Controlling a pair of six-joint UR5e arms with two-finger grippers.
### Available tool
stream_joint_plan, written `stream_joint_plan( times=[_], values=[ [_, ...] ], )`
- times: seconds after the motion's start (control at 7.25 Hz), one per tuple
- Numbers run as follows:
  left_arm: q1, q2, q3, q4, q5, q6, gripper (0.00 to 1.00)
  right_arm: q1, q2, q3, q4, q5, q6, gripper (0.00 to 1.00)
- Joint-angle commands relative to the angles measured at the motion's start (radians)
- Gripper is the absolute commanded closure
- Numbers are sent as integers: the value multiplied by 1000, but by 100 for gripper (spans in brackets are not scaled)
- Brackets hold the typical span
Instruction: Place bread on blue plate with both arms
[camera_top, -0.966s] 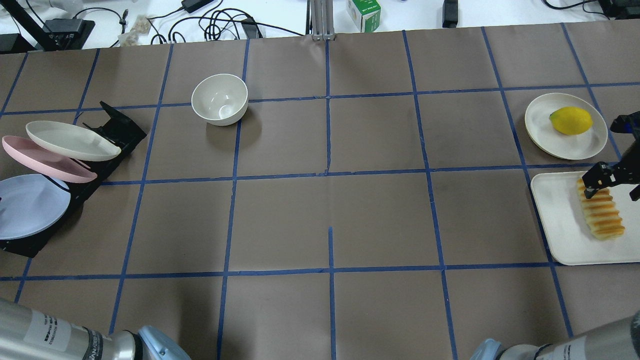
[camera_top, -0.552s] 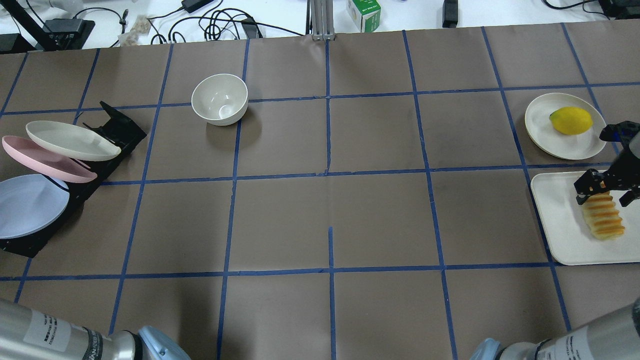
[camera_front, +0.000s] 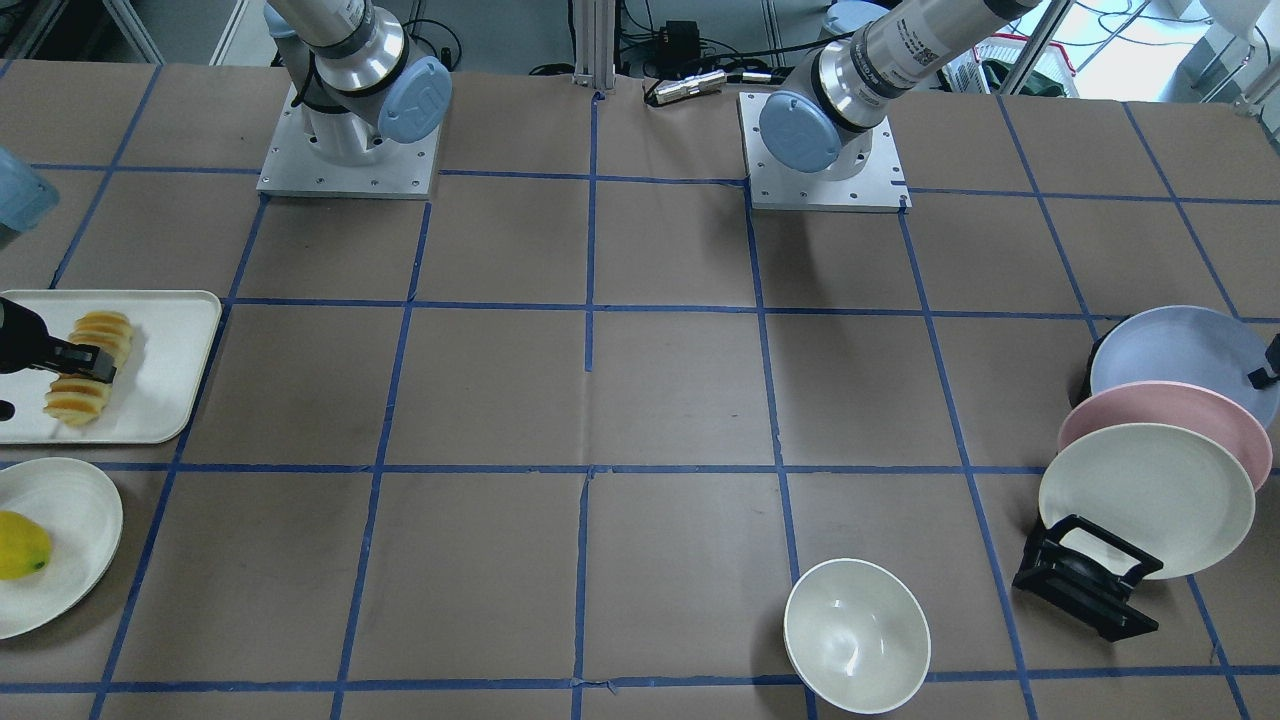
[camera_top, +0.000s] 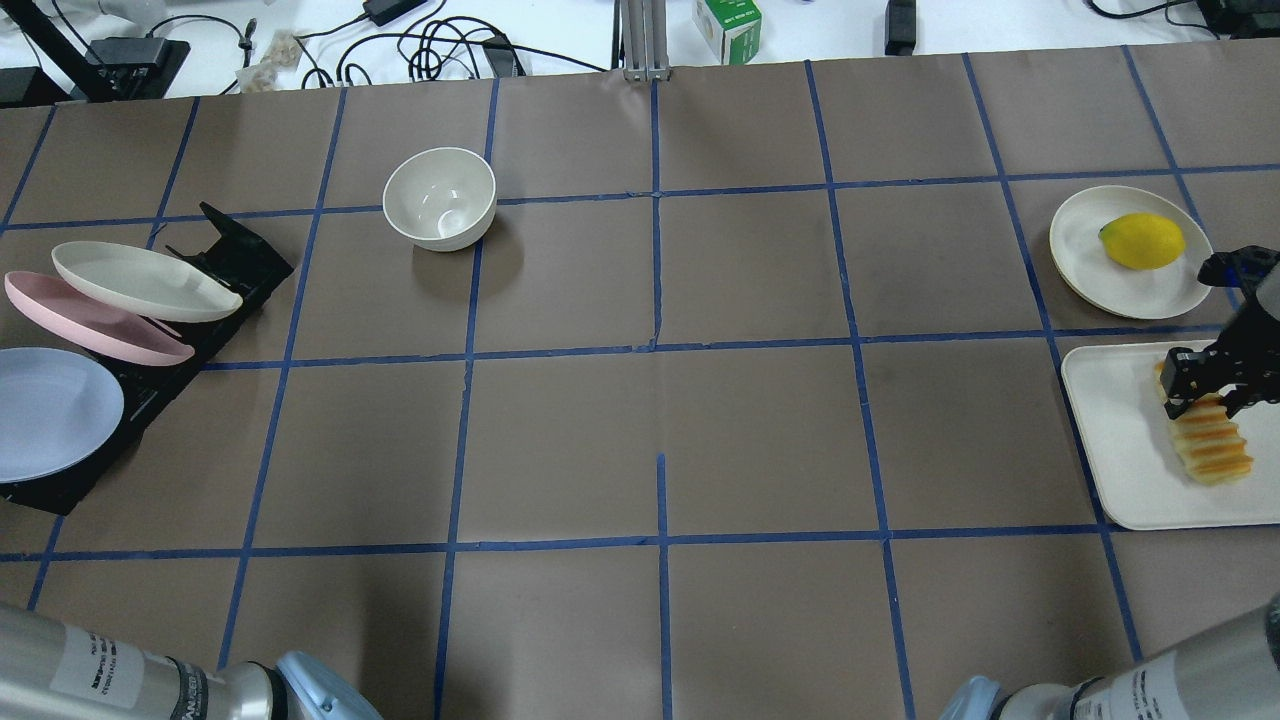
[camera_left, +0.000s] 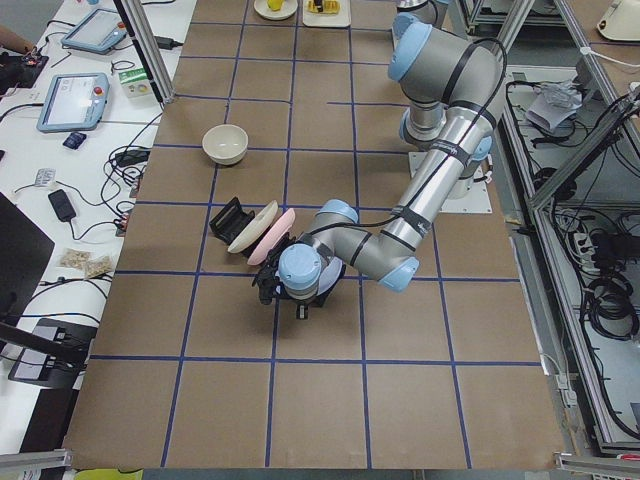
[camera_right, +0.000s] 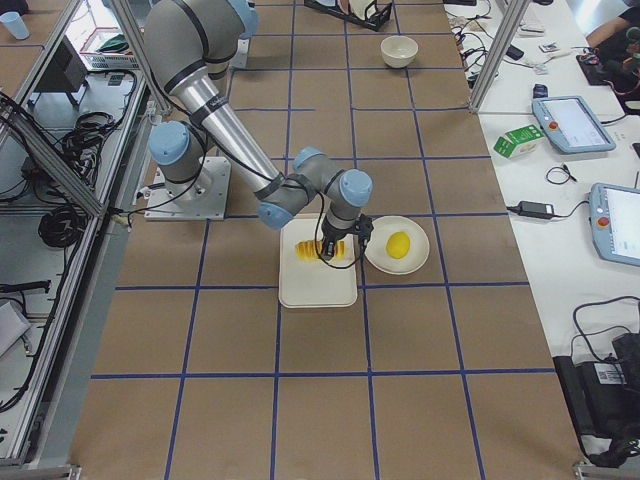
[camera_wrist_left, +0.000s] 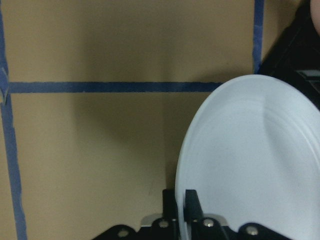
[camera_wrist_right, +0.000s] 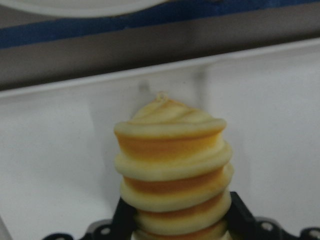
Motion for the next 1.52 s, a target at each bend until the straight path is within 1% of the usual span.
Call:
stream_joint_plan(
  times=[0.0,0.14,0.28,0.41,0.55,0.69,0.83,0.97,1.1,1.24,1.38],
  values=[
    [4,80,-1,-136,32,1,100,12,-79,-46,140,0,9,100],
    [4,127,-12,-188,52,1,100,21,-121,-86,228,10,29,100],
    [-3,173,-15,-245,61,-5,100,55,-136,-132,291,7,30,100],
    [-21,224,-12,-328,61,-54,100,88,-155,-193,381,9,36,100],
    [-105,281,-18,-386,60,-109,100,121,-167,-268,482,27,105,100],
    [-208,324,-59,-388,52,-170,100,165,-167,-321,573,49,171,100],
    [-286,350,-140,-381,10,-225,100,181,-169,-350,595,65,188,100],
    [-358,385,-231,-355,-127,-344,100,202,-169,-353,608,136,200,100],
    [-456,399,-297,-233,-143,-502,100,246,-170,-356,615,156,252,100],
    [-585,381,-338,-110,-149,-660,100,297,-173,-358,612,161,295,100],
    [-720,360,-362,41,-210,-800,100,355,-175,-360,609,164,352,100]
  ],
)
